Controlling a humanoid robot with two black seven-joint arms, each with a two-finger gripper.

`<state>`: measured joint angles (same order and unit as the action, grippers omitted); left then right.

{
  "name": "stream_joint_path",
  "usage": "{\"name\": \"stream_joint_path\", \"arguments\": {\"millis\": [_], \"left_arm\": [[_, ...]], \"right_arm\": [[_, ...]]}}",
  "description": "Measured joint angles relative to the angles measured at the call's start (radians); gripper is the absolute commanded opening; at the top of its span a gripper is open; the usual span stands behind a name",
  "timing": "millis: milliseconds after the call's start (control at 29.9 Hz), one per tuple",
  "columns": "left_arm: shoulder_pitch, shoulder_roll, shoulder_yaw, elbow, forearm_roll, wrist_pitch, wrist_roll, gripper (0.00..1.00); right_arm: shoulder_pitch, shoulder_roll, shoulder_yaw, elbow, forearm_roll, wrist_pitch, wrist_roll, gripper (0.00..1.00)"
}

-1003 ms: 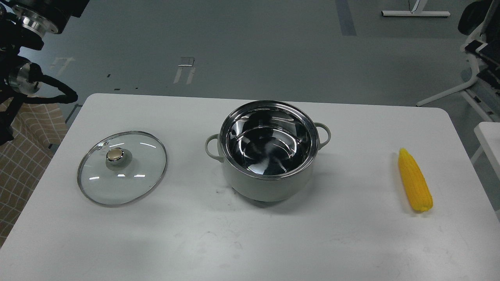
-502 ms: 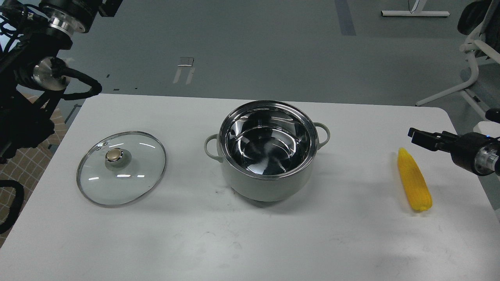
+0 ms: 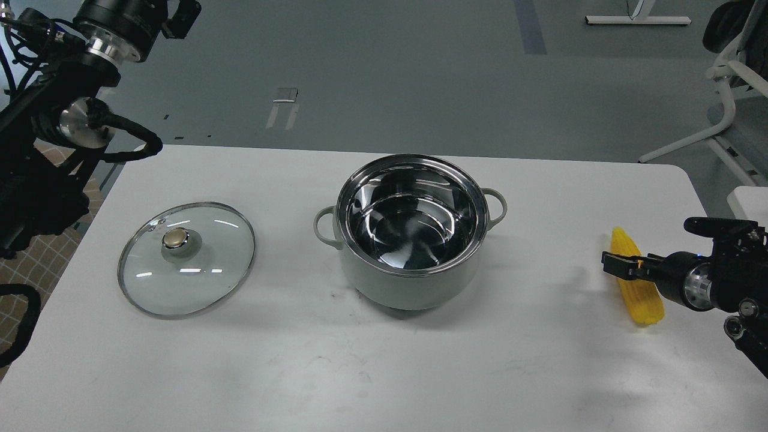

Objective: Open pot and put corn in
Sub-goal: 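Reach the right gripper down to the yellow corn cob and grasp, then lift the corn and carry it over the open pot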

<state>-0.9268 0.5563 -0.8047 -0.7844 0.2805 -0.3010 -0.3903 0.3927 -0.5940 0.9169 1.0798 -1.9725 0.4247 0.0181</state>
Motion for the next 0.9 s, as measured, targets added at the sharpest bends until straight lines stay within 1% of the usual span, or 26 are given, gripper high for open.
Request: {"name": "stream_joint_path", "arguments": {"millis": [33,67,100,134,167,201,401,535,602,736,802,903], "left_arm": [[0.002,0.000,0.001,-0.001,0.000,0.000,0.000,0.98],[0.003,0.000,0.002,-0.001,0.000,0.000,0.000,0.98],[0.004,0.000,0.003,-0.001,0.000,0.000,-0.001,0.98],[0.004,0.000,0.003,-0.001,0.000,0.000,-0.001,0.98],[0.004,0.000,0.004,-0.002,0.000,0.000,-0.001,0.98],[0.004,0.000,0.005,-0.002,0.000,0.000,-0.001,0.98],[0.004,-0.011,0.004,-0.003,0.002,0.010,-0.003,0.98],[0.002,-0.021,0.002,-0.005,0.002,0.011,-0.003,0.98],[0.001,-0.022,0.001,-0.009,0.003,0.012,-0.004,0.98],[0.000,-0.022,0.001,-0.012,0.003,0.009,-0.004,0.98],[-0.001,-0.018,0.002,-0.012,0.005,0.000,-0.002,0.98],[-0.004,-0.016,0.002,-0.015,0.006,-0.022,-0.001,0.98]], "right_arm": [[-0.001,-0.001,-0.003,-0.001,0.000,0.000,-0.005,0.65],[-0.001,-0.002,-0.004,-0.001,0.000,0.000,-0.009,0.55],[-0.002,-0.003,-0.005,-0.002,0.000,0.000,-0.011,0.37],[-0.004,-0.003,-0.006,-0.002,0.000,0.000,-0.012,0.13],[-0.007,-0.004,-0.007,-0.002,0.000,0.000,-0.013,0.13],[-0.009,-0.006,-0.007,-0.001,0.000,0.000,-0.013,0.01],[-0.005,-0.011,-0.002,0.010,0.004,-0.019,-0.009,0.00],[0.003,-0.012,0.036,0.015,0.014,-0.115,-0.002,0.00],[0.016,-0.008,0.086,0.025,0.018,-0.156,-0.002,0.00],[0.071,0.001,0.190,0.091,0.035,-0.170,-0.001,0.00],[0.095,0.012,0.219,0.155,0.064,-0.170,-0.001,0.00],[0.130,0.078,0.221,0.261,0.095,-0.170,-0.002,0.00]]}}
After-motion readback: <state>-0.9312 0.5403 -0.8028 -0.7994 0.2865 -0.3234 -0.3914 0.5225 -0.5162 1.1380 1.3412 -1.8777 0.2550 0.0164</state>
